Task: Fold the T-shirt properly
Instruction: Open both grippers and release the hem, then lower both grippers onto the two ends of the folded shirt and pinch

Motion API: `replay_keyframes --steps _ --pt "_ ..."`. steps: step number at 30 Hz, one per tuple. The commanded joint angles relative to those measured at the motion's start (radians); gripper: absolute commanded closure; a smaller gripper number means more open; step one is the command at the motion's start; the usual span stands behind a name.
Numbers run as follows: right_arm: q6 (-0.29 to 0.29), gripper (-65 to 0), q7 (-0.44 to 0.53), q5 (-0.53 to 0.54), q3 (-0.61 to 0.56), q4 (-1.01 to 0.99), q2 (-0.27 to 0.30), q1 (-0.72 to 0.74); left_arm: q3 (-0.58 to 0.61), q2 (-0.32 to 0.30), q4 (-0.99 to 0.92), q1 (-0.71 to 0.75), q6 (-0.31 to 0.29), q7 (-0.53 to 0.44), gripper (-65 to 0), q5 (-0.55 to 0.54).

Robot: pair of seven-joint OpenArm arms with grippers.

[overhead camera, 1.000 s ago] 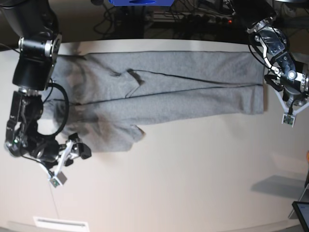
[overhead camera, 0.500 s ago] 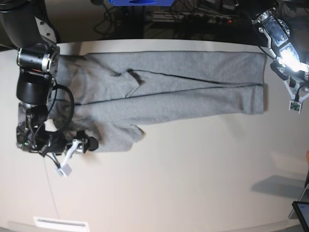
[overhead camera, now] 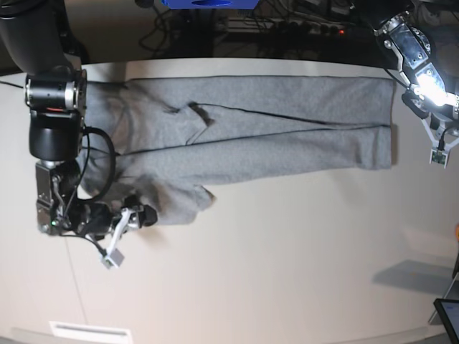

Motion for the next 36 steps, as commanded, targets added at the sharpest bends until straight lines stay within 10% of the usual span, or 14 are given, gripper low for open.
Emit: replay_keyframes --steps 1,20,32,36 --pt "0.006 -45.0 0.014 0.000 0.007 -0.008 0.014 0.033 -0.006 -0.016 0.022 -0.006 0.009 -0.008 0.0 0.013" --pt "0.006 -43.8 0.025 0.003 0.007 -0.080 0.011 0.019 0.002 -0.013 0.019 -0.006 0.009 -0.008 0.0 0.013" --pt "0.006 -1.0 0.024 0.003 0.006 -0.080 0.011 0.019 0.002 -0.013 0.017 -0.006 0.009 -0.008 0.0 0.013" --pt "0.006 0.0 0.024 0.003 0.006 -0.077 0.011 0.019 0.002 -0.012 0.017 -0.006 0.009 -0.008 0.0 0.013"
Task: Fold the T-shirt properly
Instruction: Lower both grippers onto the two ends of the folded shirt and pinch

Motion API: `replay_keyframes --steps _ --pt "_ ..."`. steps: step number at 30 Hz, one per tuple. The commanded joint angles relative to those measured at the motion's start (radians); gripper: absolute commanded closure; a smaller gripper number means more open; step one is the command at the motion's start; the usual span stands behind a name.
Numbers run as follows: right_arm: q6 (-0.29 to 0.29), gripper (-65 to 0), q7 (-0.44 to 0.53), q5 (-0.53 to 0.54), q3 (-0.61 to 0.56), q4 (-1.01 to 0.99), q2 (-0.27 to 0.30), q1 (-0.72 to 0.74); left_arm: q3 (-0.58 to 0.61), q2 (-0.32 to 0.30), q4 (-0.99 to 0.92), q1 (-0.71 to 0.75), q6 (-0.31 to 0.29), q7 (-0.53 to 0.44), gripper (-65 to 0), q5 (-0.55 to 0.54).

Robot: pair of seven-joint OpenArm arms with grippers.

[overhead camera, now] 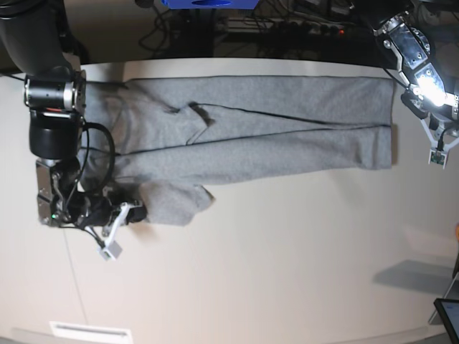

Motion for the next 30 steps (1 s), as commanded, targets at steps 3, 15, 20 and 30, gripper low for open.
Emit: replay_keyframes --steps 3,15,20,30 --pt "-0.001 0.0 -0.009 -0.007 0.001 0.018 0.006 0.023 -0.003 -0.012 0.014 -0.006 0.009 -0.008 0.0 0.014" --pt "-0.001 0.0 -0.083 -0.007 -0.001 0.191 0.006 0.013 0.001 -0.012 0.013 -0.014 0.009 -0.008 0.0 0.014" --pt "-0.001 0.0 -0.155 -0.005 0.004 0.314 0.006 -0.030 0.061 -0.012 0.013 -0.012 0.009 -0.008 0.0 0.014" --pt "-0.001 0.0 -0.321 0.007 0.096 0.581 0.000 -0.159 0.144 0.005 0.008 -0.017 0.009 -0.008 0.0 0.014"
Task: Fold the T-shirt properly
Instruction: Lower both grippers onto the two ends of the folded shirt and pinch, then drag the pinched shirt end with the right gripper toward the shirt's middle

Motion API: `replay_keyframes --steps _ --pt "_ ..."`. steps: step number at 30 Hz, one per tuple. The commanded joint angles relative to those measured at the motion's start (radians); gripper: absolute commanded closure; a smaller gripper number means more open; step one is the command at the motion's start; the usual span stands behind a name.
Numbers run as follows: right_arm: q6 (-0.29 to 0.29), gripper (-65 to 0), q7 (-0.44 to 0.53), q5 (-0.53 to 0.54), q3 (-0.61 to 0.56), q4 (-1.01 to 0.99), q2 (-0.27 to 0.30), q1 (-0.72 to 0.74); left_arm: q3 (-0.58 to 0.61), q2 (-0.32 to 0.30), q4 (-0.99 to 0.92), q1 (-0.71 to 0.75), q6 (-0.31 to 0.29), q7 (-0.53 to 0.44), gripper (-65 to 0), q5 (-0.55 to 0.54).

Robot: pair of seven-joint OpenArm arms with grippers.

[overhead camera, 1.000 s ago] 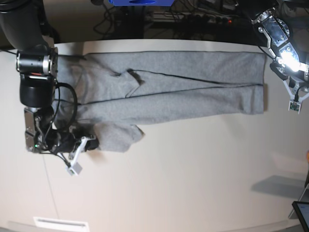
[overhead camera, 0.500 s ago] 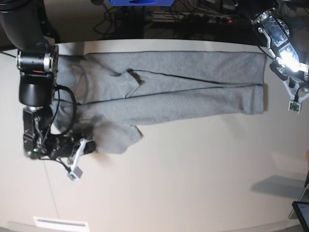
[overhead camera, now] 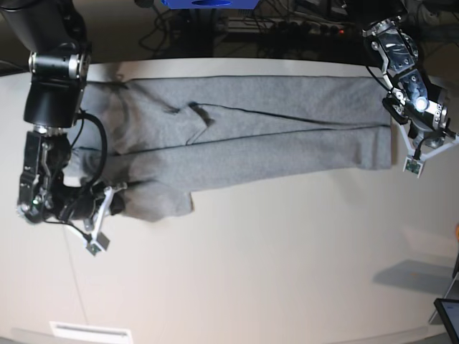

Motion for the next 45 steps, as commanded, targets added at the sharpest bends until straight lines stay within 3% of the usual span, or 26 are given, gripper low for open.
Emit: replay_keyframes --steps 1,7,15,22,32,40,45 --pt "0.006 0.0 0.012 0.036 0.007 0.044 0.005 0.019 0.005 -0.008 0.010 -0.011 0.008 -0.005 0.0 0.013" --pt "0.006 0.0 -0.034 0.104 0.008 0.178 0.013 -0.062 0.023 0.012 -0.006 -0.025 0.008 -0.005 0.0 0.013" --pt "0.006 0.0 -0.035 0.110 0.010 0.323 0.004 -0.185 0.051 0.012 -0.009 -0.025 0.008 -0.005 0.0 0.013" --pt "0.006 0.0 -0.055 0.196 0.010 0.464 0.008 -0.266 0.120 0.010 -0.104 -0.026 0.008 -0.005 0.0 0.013" --pt "0.006 0.0 -0.055 0.196 0.010 0.560 0.004 -0.355 0.224 0.012 -0.164 -0.030 0.008 -0.005 0.0 0.013" --pt "0.006 0.0 -0.057 0.199 0.010 0.595 0.004 -0.424 0.224 0.026 -0.187 -0.031 0.008 -0.007 0.0 0.013" --pt "0.006 0.0 -0.063 0.288 0.010 0.595 0.010 -0.463 0.218 0.026 -0.270 -0.031 0.008 -0.079 0.0 0.013"
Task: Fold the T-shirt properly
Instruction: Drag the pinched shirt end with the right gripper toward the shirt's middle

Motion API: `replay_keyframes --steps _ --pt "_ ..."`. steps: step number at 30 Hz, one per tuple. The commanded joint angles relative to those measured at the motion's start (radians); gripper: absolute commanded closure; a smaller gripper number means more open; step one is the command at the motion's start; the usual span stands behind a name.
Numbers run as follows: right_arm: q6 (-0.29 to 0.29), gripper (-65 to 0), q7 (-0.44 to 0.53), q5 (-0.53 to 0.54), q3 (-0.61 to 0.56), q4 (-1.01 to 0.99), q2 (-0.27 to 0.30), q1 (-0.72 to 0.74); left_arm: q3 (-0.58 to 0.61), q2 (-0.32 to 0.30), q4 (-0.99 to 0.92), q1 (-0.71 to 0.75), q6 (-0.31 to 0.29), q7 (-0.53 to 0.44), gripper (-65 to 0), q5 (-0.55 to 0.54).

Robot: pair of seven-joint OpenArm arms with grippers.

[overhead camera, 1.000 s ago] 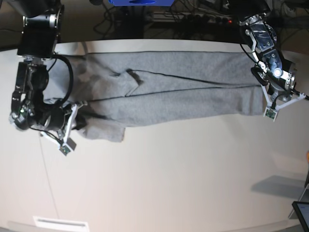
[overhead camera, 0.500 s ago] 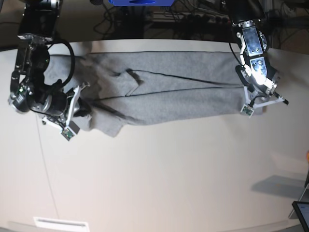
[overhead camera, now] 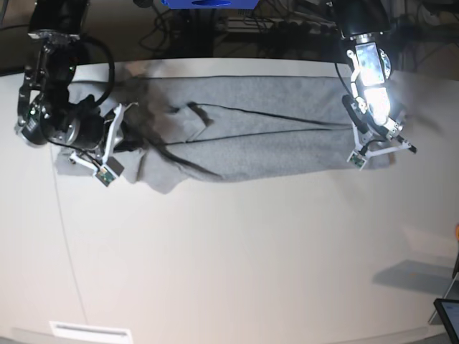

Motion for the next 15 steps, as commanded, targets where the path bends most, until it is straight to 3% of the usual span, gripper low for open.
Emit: replay_keyframes --steps 1,6,15 --pt "0.006 0.0 0.012 0.030 0.005 0.020 0.014 0.005 -0.007 -0.008 -0.004 -0.010 0.007 -0.013 0.0 0.003" --pt "-0.002 0.0 0.014 0.107 0.005 0.020 0.015 -0.035 -0.010 -0.008 -0.061 -0.008 0.007 -0.042 0.0 0.003" --pt "-0.162 0.0 0.018 0.296 0.005 0.020 0.043 -0.078 -0.010 -0.008 -0.061 -0.010 0.007 -0.048 0.0 0.003"
